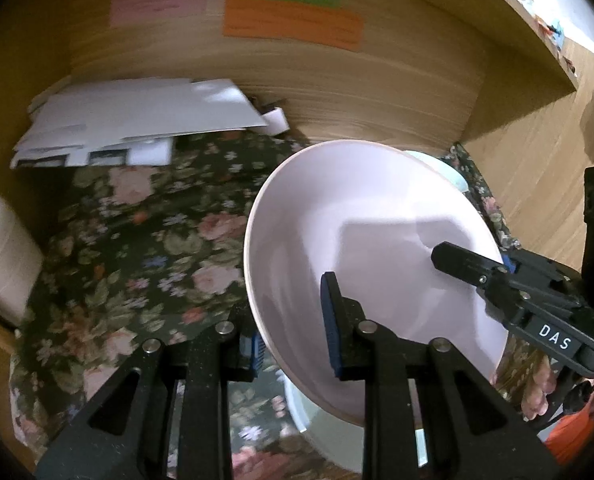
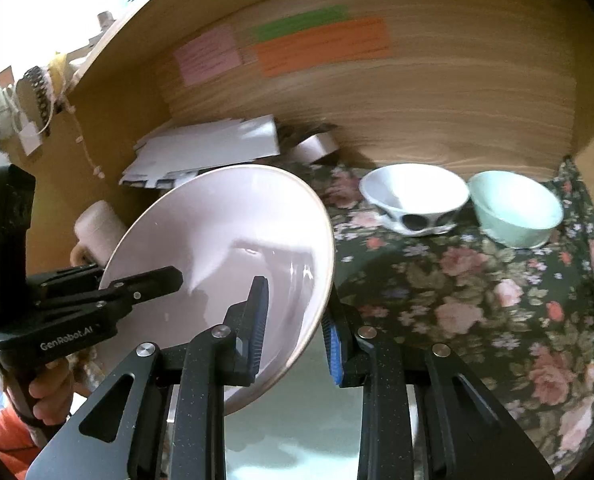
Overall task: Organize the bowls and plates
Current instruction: 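Lift the pale pink bowl with both grippers and carry it over the plates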
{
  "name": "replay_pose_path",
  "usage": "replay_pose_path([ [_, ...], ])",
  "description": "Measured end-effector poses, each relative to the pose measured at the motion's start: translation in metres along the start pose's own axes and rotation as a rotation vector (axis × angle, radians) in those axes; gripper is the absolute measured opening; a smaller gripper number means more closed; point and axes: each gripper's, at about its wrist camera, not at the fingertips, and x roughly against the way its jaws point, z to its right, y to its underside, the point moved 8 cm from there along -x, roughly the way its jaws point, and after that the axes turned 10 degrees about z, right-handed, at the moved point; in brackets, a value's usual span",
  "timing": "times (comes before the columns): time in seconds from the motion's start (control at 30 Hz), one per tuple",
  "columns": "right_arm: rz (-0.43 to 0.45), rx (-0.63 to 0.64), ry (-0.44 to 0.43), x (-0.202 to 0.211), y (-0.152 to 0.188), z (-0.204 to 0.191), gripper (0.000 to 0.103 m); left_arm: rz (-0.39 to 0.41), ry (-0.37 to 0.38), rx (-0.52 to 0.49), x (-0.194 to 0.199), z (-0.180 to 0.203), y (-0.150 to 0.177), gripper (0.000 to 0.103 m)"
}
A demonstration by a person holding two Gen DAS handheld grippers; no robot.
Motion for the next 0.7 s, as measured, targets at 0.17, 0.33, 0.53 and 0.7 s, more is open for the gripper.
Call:
replay_pose_path([
  [0.17,-0.017,0.015,-0.035,-0.01,0.007,-0.023,0.024,0.006,-0.025,0.025,0.013,-0.023,0.012,0.025],
  [0.33,-0.036,0.035,-0.058,-0.018,0.012,-0.043,0.024,0.005,-0.044,0.054,0.024,-0.045,0.026,0.025],
  [0.53,-0.073,0.058,-0.084,-0.031,0.02,-0.065,0.024,-0.002,-0.064,0.089,0.032,-0.07,0.039,0.025],
  [0.7,-0.104,0.079,-0.101,-0.043,0.026,-0.081,0.024,-0.009,-0.08,0.122,0.036,-0.089,0.049,0.025],
])
